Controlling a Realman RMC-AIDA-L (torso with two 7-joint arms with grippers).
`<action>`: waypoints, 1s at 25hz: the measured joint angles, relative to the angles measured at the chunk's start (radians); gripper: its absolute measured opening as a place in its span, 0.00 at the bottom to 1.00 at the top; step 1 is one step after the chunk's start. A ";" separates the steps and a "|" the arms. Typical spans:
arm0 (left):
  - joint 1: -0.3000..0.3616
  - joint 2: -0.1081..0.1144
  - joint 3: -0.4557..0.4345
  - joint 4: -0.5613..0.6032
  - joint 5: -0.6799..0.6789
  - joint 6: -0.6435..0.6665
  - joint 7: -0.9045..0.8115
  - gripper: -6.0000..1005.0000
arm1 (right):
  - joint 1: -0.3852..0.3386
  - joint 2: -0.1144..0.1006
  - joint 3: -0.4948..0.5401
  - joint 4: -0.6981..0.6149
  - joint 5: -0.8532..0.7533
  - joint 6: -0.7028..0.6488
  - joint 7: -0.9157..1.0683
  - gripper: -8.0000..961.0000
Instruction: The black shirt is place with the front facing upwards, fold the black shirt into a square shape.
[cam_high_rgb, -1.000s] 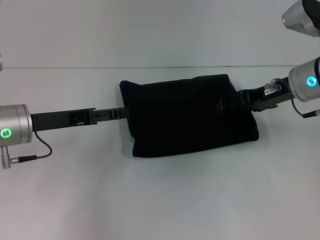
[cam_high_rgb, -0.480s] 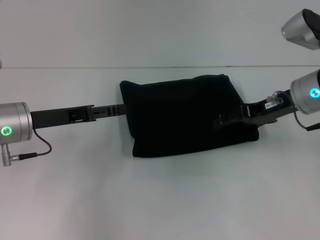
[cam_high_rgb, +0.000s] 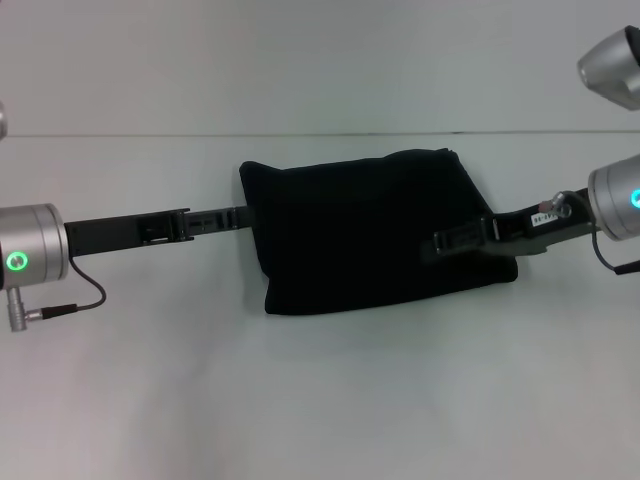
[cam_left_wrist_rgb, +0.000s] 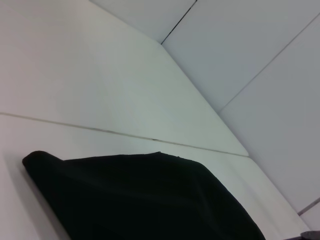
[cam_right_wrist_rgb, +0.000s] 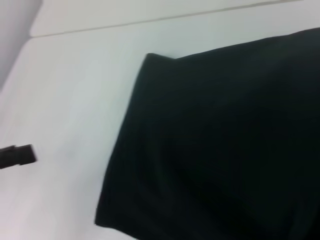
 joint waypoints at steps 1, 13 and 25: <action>0.001 0.000 0.000 0.000 0.000 -0.001 -0.001 0.90 | -0.005 -0.003 0.000 0.000 0.012 -0.008 -0.006 0.97; 0.005 -0.010 -0.024 0.000 -0.003 0.003 -0.005 0.90 | -0.064 -0.033 0.001 -0.007 -0.013 0.029 0.018 0.97; 0.015 -0.015 -0.033 0.006 -0.016 0.013 -0.023 0.90 | -0.105 -0.036 0.077 -0.132 0.159 -0.168 -0.003 0.97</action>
